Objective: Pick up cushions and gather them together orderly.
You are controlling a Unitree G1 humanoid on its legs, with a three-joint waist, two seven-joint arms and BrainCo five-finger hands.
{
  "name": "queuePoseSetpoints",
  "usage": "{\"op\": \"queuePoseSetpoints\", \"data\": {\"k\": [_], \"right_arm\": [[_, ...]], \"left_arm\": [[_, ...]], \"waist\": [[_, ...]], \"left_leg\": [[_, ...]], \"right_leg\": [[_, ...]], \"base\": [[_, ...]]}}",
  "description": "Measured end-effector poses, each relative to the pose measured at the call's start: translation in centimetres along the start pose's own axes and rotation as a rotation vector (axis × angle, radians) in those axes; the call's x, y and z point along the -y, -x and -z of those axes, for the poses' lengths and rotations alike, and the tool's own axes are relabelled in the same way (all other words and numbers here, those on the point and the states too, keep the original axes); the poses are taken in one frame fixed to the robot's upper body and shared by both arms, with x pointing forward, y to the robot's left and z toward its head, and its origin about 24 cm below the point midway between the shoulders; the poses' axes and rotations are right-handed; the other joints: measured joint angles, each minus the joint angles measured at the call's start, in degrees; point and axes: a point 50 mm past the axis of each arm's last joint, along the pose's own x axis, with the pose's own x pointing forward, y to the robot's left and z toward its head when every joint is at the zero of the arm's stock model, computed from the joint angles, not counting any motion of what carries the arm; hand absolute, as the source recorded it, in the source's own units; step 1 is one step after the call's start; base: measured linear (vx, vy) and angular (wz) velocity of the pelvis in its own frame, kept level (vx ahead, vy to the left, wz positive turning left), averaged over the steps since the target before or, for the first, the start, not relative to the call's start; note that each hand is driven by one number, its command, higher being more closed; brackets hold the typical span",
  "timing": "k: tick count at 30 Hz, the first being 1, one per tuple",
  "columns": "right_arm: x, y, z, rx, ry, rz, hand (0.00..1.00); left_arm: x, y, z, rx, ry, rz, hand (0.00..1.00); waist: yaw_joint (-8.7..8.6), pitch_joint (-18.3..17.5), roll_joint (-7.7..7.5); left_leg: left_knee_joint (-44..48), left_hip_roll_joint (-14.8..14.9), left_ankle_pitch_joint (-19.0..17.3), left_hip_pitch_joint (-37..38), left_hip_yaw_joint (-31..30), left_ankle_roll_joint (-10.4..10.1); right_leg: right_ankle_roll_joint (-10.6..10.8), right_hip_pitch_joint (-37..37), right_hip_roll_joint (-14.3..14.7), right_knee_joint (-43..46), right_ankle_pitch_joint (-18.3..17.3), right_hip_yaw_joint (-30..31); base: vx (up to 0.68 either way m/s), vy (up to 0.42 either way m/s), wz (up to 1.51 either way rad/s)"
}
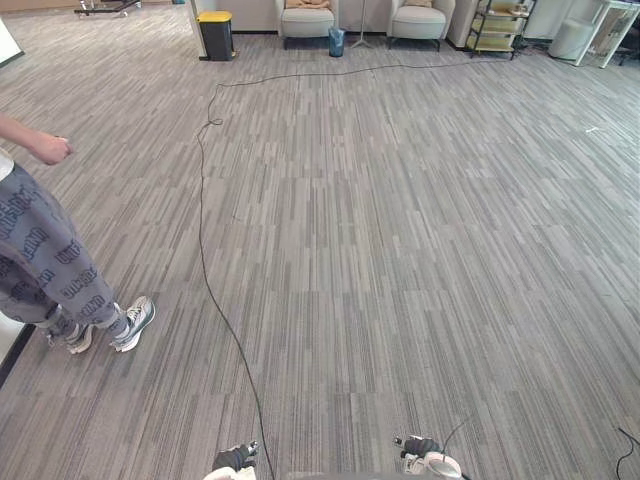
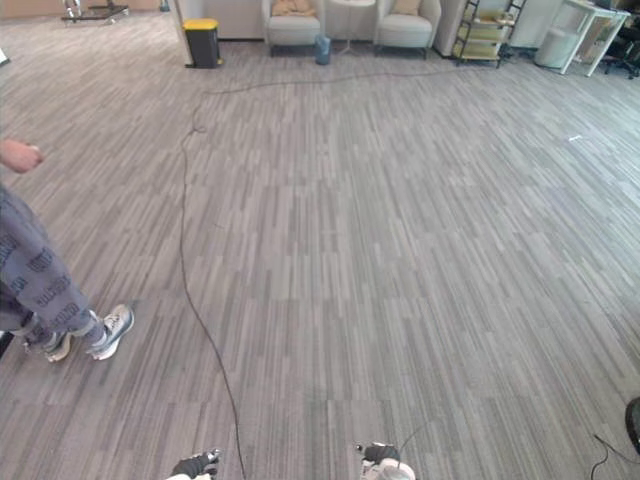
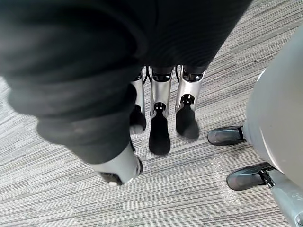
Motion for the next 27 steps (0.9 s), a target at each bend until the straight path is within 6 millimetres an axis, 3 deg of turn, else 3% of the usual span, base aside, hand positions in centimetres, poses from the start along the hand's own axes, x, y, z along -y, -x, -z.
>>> {"op": "queuePoseSetpoints", "data": {"k": [27], "right_arm": [[0.07,-0.18,-0.59,0.001,0.012,-0.004,0.0]], "left_arm": [[0.52,-0.11,-0.27,0.004,-0.095,0.03,0.0]], "waist": [[-0.32,1.89,0.59]], "left_leg": [[-0.02,-0.86,0.51,-0.05,-0.6,0.6]], "right_leg": [[0.1,-0.04,-0.76,0.28,-0.09,-0.27]], "base": [[-0.02,0.002,0.01]]}}
